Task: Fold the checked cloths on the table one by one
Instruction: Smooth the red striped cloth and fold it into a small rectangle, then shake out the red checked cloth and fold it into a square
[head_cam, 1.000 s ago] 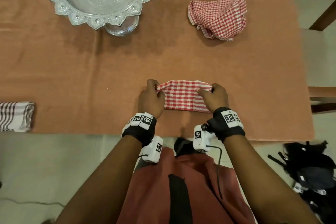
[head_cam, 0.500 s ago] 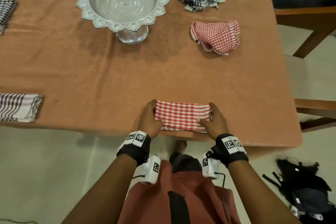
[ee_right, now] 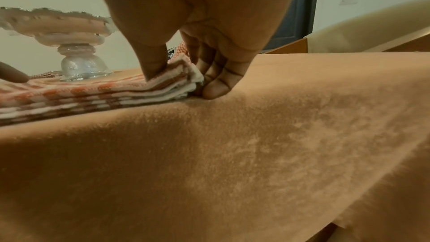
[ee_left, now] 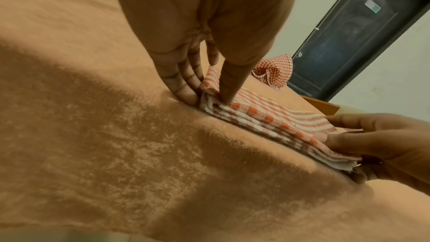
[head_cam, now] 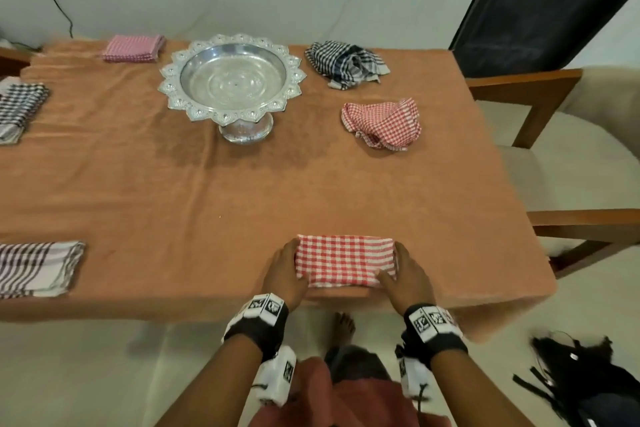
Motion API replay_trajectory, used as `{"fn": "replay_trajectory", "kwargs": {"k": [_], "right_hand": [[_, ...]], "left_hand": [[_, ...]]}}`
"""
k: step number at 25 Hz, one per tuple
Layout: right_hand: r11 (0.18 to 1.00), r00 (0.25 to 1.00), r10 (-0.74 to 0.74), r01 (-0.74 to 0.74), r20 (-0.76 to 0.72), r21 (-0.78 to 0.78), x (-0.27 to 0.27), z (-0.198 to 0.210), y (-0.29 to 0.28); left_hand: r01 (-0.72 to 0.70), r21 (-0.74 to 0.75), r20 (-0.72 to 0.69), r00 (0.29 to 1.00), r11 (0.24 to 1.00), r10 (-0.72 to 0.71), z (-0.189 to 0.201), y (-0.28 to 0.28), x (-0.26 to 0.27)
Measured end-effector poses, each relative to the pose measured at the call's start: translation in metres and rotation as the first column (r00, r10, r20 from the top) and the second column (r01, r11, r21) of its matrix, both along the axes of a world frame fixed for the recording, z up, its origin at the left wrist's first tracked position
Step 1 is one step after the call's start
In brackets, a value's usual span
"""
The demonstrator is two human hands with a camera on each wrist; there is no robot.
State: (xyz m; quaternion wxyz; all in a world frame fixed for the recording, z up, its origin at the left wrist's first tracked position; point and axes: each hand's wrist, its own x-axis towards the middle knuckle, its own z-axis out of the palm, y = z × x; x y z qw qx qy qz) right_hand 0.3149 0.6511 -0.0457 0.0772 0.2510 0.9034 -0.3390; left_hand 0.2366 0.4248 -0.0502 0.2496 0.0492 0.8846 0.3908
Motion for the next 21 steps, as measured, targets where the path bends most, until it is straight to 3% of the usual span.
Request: {"fn": "replay_trajectory", "kwargs": {"k": [3,7,10,15,19,21], "right_hand": [[0.999,1.0,0.004,-0.004,0.01,-0.039,0.0,0.002,0.006],[0.974,0.986,-0.166,0.162,-0.014,-0.158,-0.004,0.001,0.029],[0.972,0.977,-0.213,0.213,0.006,-0.098,-0.025,0.01,0.059],[0.993,0.993,-0.118,0.118,-0.011,-0.004,-0.1,0.037,0.117],[0.995,0.986,-0.099,0.102,-0.137,0.017,-0.181,0.06,0.154],[0.997,0.982,-0.082,0.083,-0.171,-0.002,-0.219,0.061,0.169]], "left_hand": [[0.053,-0.084,-0.035,0.998,0.995,-0.057,0.006,0.003,-0.007],[0.082,-0.258,-0.185,0.974,0.963,-0.133,0.022,0.015,-0.019],[0.188,-0.305,-0.266,0.925,0.934,-0.273,0.039,0.036,-0.043],[0.339,-0.364,-0.312,0.833,0.867,-0.457,0.07,0.105,-0.098],[0.395,-0.456,-0.421,0.694,0.797,-0.585,0.088,0.193,-0.164],[0.421,-0.547,-0.415,0.614,0.724,-0.671,0.092,0.238,-0.199]]}}
